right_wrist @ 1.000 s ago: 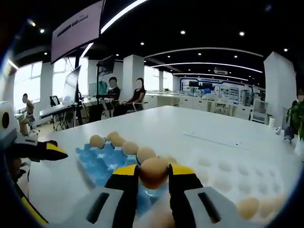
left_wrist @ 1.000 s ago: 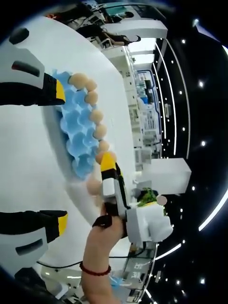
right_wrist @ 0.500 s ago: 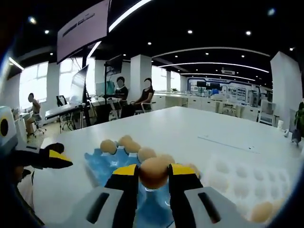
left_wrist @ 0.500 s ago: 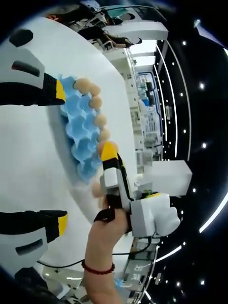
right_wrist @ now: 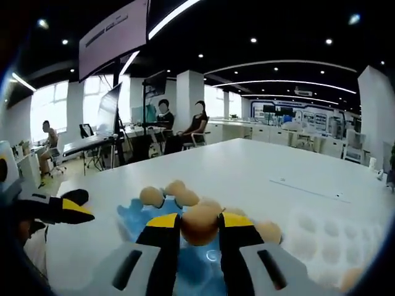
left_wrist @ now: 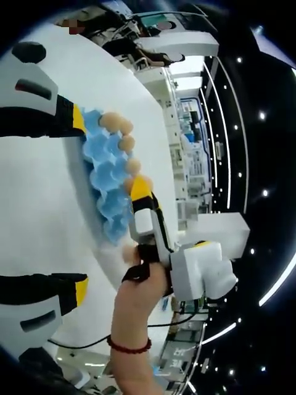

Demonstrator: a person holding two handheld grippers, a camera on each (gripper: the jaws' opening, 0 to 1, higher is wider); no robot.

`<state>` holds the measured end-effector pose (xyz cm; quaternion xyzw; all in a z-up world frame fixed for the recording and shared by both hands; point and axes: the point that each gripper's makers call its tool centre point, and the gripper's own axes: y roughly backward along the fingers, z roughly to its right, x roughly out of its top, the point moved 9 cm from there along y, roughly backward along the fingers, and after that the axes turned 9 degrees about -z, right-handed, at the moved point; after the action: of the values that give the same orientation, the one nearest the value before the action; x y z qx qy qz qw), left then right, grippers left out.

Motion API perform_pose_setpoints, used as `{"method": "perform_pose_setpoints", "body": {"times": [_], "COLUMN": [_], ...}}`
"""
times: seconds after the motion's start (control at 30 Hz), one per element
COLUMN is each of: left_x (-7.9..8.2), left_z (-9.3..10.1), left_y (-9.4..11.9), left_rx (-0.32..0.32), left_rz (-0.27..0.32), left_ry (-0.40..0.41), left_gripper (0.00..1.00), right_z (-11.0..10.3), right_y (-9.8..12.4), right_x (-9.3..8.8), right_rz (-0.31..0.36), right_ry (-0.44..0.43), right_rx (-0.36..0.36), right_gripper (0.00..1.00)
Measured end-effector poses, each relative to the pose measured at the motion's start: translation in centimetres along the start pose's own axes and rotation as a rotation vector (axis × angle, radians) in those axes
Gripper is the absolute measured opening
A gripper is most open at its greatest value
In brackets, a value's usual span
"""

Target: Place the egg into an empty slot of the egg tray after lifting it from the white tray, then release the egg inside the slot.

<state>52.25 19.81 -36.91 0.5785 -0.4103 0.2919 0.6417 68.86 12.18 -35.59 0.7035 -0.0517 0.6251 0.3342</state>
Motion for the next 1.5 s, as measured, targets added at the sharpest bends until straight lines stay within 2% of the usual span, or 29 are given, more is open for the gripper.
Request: {"method": "perform_pose_setpoints", "body": {"times": [0.33, 0.63, 0.93, 1.07, 1.3, 1.5], "left_x": [-0.3, -0.4, -0.4, -0.4, -0.5, -0.5], "left_z": [-0.8, -1.5, -0.6, -0.6, -0.4, -0.5], "left_y": [0.4, 0.8, 1.1, 1.0, 0.6, 0.4], "left_rx": [0.006, 0.019, 0.025, 0.027, 0.016, -0.002], "left_rz": [-0.005, -0.005, -0.008, -0.017, -0.023, -0.012], "left_ry": [0.008, 0.015, 0.017, 0.014, 0.015, 0.026], "left_gripper": [0.93, 0.93, 0.93, 0.93, 0.93, 0.93], "right_z": [-2.1, -3.4, -4.2, -4.3, -4.0, -4.2], "right_y": [-2.1, -4.0, -5.0, -5.2, -5.3, -5.8], "right_x": [1.1, 1.7, 1.5, 1.2, 0.5, 0.0], "right_rz": [0.004, 0.003, -0.010, -0.025, -0.048, -0.077], "right_ry": [0.042, 0.045, 0.050, 0.065, 0.041, 0.043], "right_rx": [0.039, 0.070, 0.089, 0.081, 0.080, 0.080], "right_gripper": [0.26, 0.26, 0.26, 0.26, 0.26, 0.26]}}
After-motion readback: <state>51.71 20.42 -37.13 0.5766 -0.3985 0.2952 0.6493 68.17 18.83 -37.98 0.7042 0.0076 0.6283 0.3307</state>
